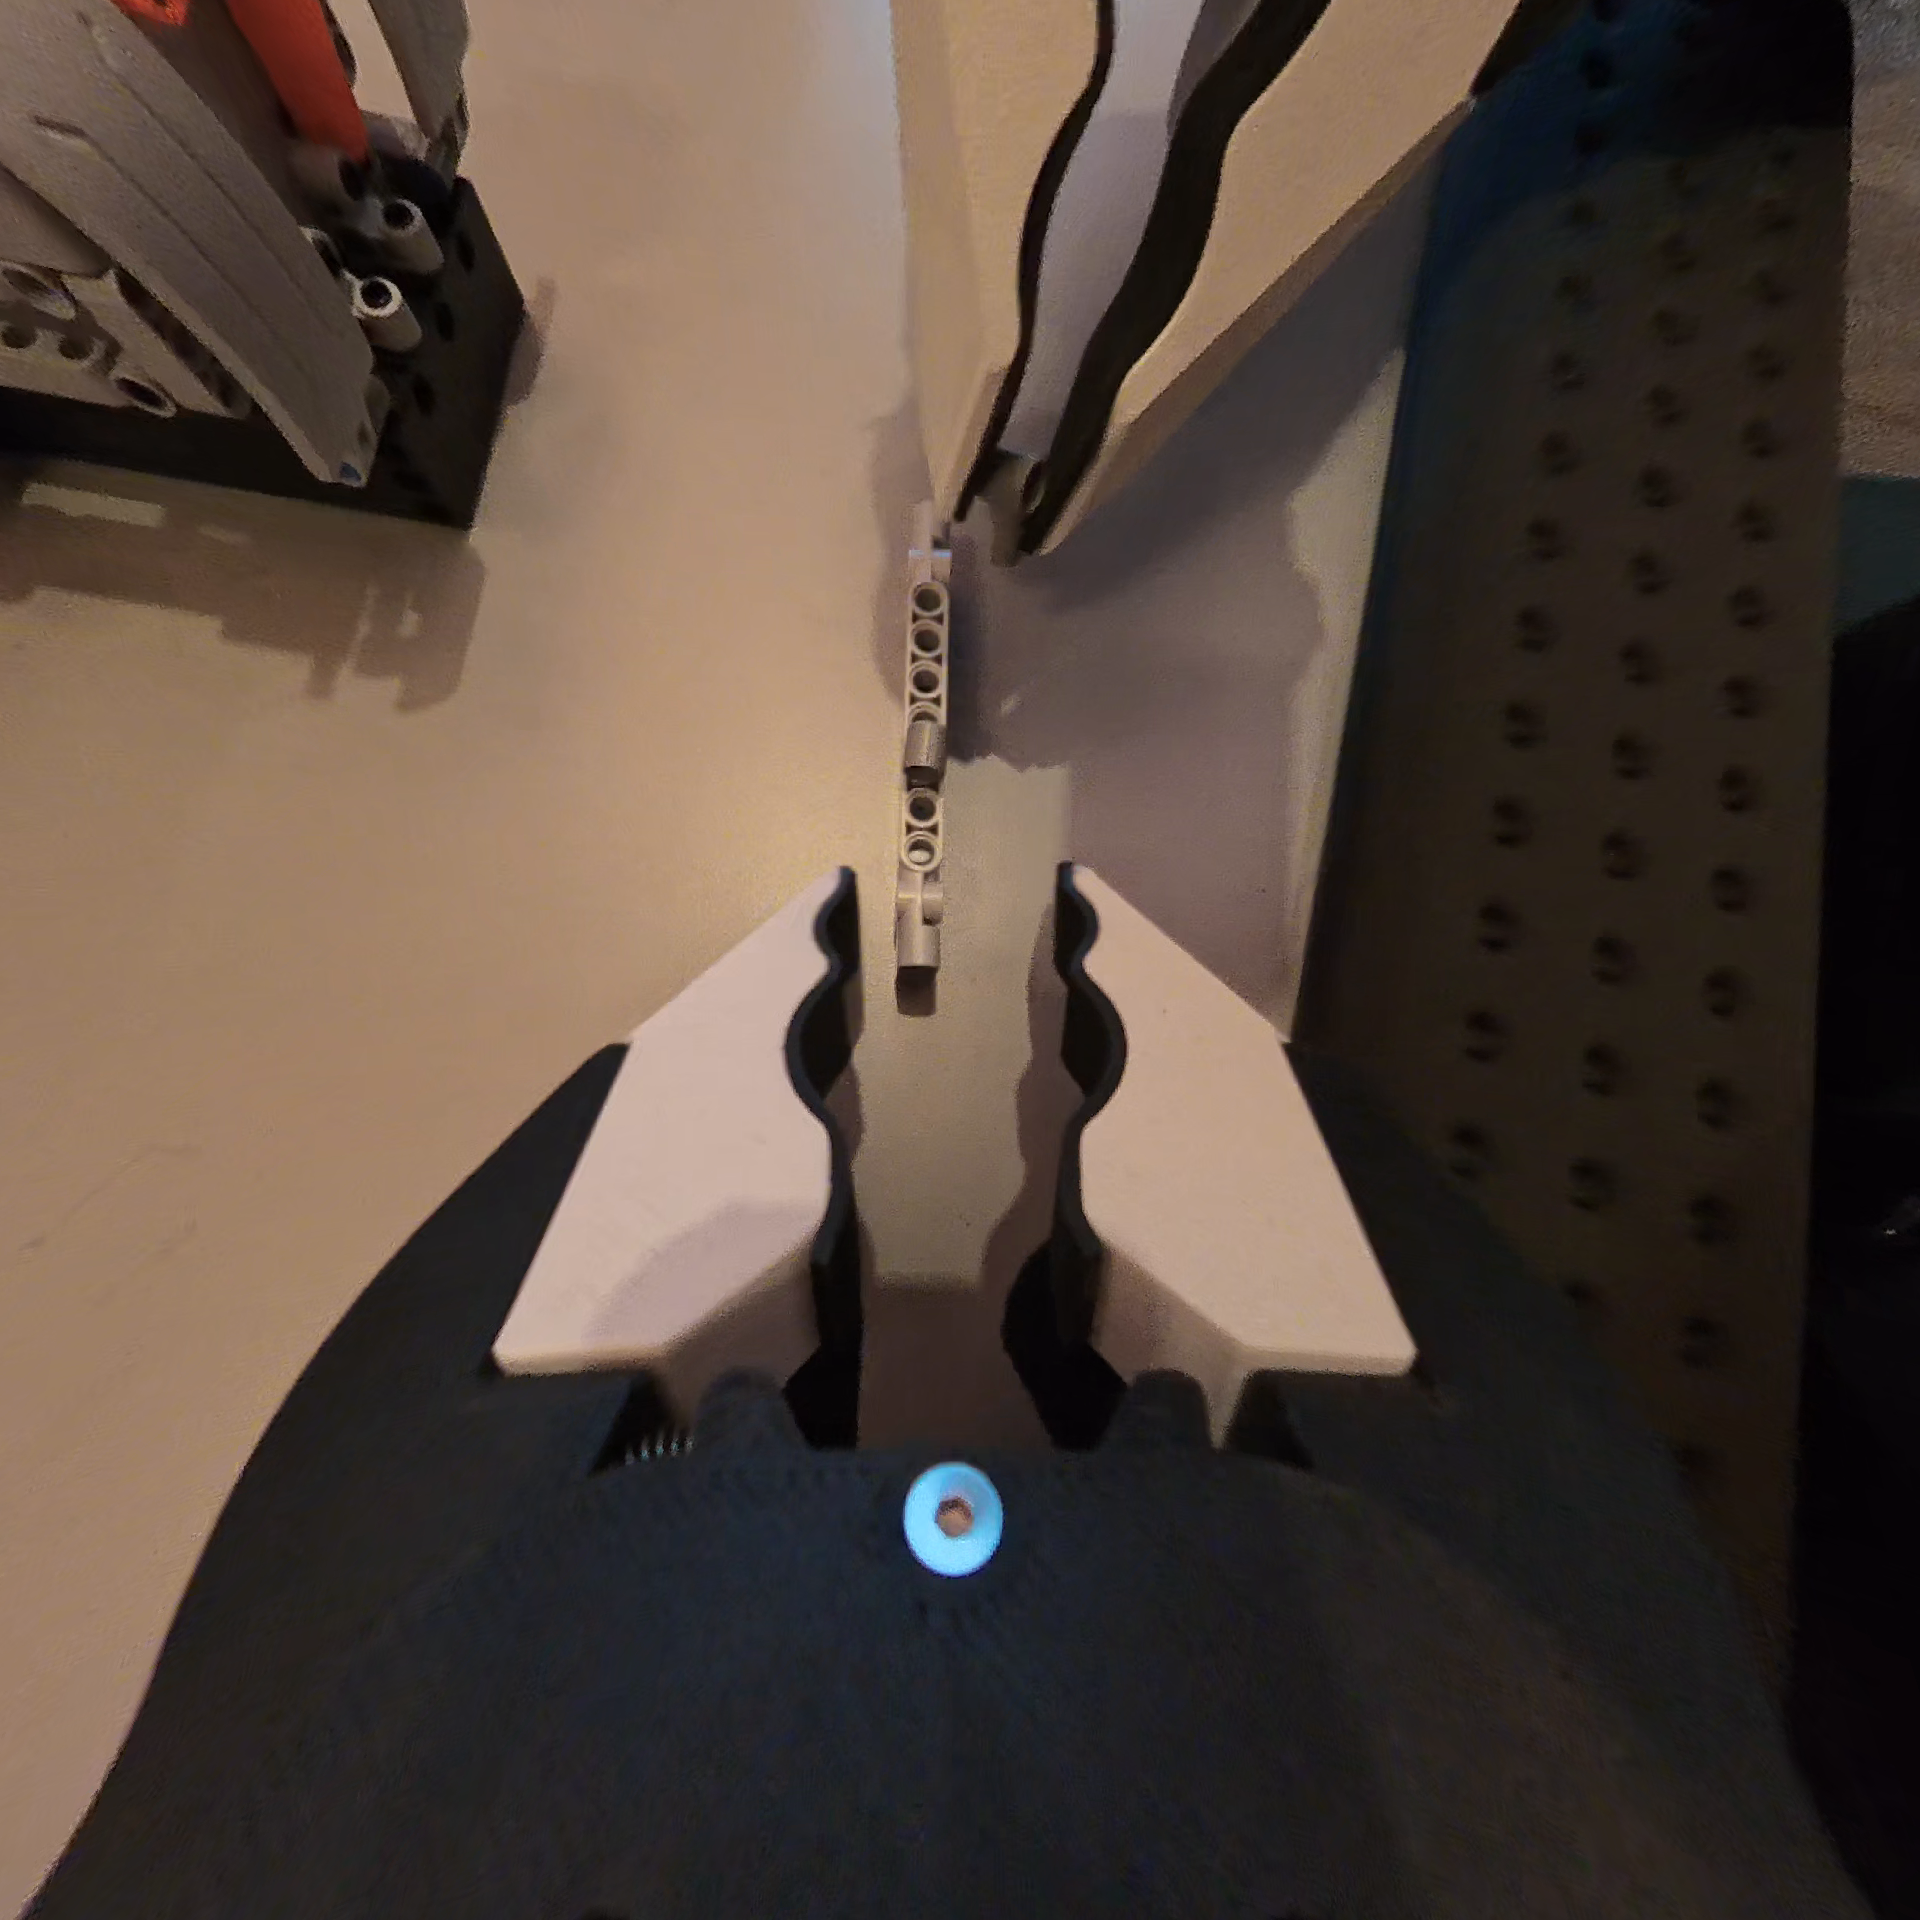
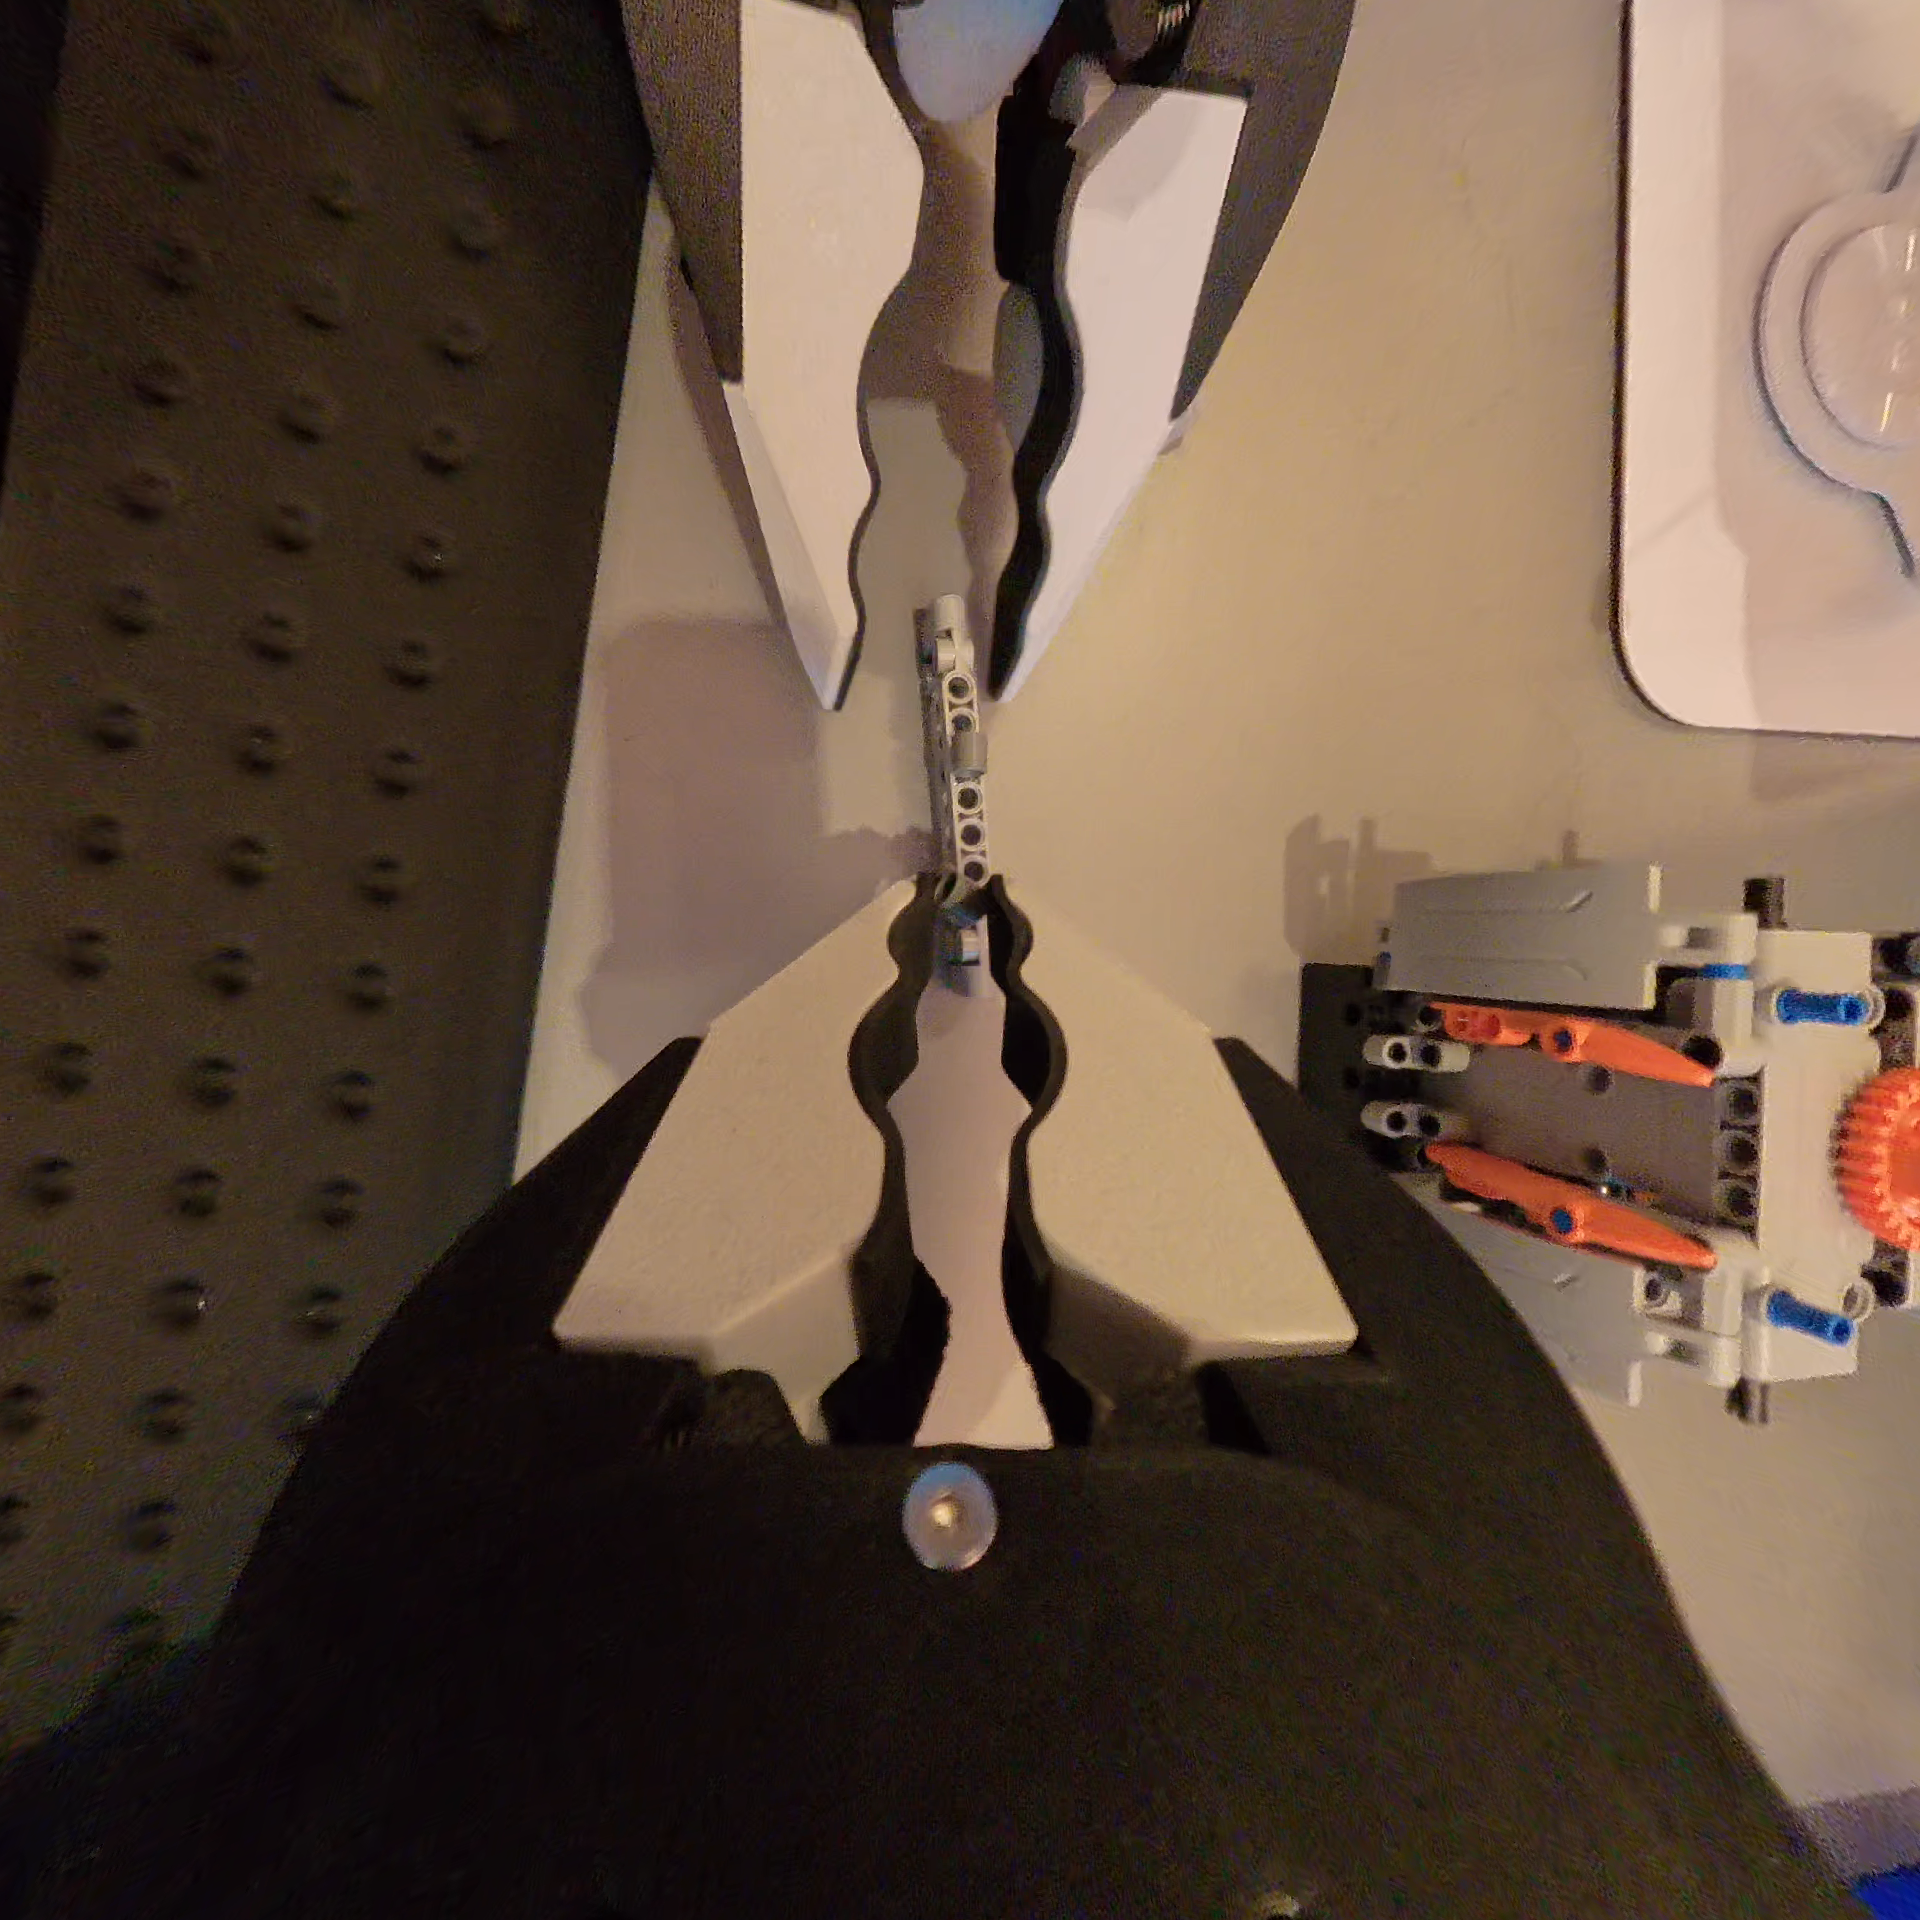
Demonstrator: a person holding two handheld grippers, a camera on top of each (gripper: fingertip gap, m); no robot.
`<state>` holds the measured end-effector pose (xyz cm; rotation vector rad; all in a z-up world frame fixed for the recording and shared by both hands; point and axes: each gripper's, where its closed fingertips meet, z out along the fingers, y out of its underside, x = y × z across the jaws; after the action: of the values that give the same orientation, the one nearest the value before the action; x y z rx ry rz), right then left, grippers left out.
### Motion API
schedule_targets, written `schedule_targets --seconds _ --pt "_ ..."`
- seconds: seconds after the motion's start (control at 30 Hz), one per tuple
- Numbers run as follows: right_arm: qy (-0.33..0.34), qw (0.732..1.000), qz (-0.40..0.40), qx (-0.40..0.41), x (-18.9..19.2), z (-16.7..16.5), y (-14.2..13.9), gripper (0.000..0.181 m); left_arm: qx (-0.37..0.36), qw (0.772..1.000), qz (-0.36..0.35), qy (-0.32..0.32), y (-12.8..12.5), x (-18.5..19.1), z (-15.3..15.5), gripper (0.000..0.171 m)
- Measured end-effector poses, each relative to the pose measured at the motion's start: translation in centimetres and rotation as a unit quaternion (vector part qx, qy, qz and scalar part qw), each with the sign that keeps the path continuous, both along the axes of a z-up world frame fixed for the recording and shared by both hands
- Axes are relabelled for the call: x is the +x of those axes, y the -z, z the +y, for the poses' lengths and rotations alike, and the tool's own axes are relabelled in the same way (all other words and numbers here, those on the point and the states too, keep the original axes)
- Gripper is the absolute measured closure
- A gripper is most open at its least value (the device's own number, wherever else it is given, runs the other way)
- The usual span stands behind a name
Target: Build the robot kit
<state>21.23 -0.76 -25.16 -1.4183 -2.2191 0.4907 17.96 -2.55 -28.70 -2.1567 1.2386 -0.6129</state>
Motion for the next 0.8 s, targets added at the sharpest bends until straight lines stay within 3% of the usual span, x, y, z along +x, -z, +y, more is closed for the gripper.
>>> schedule_targets --seconds 0.23,0.8 --pt "-0.013 0.999 -0.019 -0.027 -0.7 0.2 0.7 0.174 -0.001 1.0 0.014 0.003 0.8 0.5 0.0 0.166" --pt "0.027 0.998 -0.055 -0.004 -0.3 0.7 1.9 0.174 0.046 0.997 0.061 -0.019 0.8 0.9 0.8 0.166"
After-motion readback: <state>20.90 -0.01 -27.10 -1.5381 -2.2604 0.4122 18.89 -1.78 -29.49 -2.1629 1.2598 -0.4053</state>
